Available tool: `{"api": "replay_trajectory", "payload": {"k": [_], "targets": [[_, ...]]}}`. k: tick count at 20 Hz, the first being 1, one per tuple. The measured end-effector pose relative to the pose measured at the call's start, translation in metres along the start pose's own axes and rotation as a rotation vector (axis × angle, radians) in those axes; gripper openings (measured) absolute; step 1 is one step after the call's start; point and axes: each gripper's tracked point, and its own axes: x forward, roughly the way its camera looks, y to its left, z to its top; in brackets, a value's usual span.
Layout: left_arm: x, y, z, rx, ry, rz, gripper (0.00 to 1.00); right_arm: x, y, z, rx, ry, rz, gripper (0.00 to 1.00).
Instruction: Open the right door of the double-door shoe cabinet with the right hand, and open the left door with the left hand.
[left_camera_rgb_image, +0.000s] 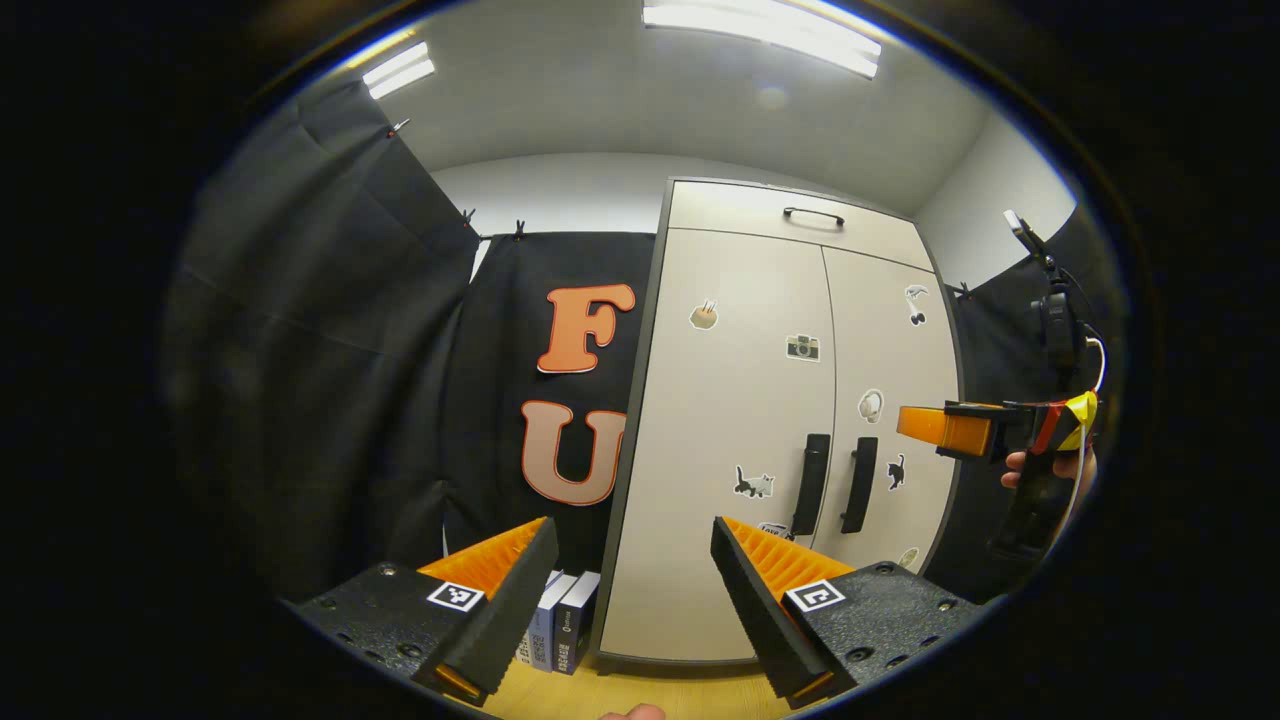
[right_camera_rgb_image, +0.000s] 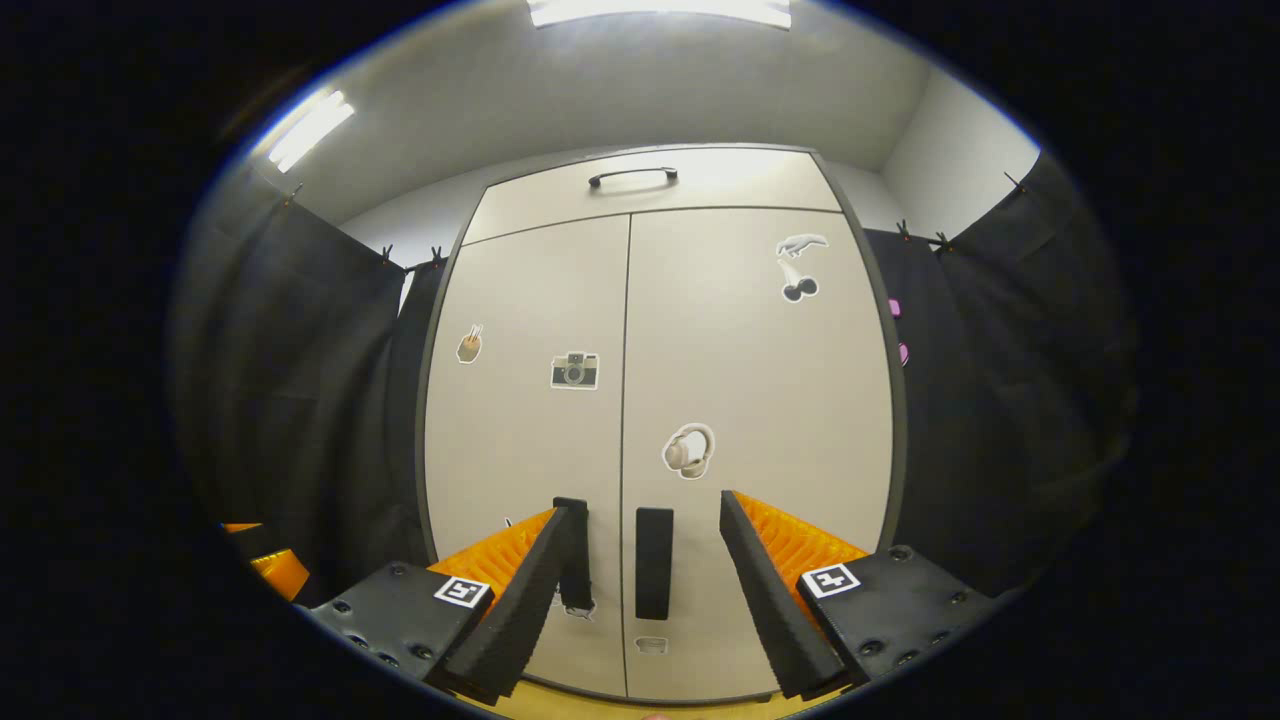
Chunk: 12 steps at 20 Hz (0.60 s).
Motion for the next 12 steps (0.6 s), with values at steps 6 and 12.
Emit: {"api": "replay_trajectory", "payload": {"k": [6, 12], "targets": [[-0.001, 0.004, 0.002, 0.018, -0.011, 0.014, 0.94, 0.047, -0.027, -0.041, 0.017, 0.074, -0.063, 0.98], [-0.003, 0.003, 0.002, 0.033, -0.022, 0.008, 0.94, 0.067, -0.026, -0.060, 0.020, 0.103, -0.057, 0.98]]}}
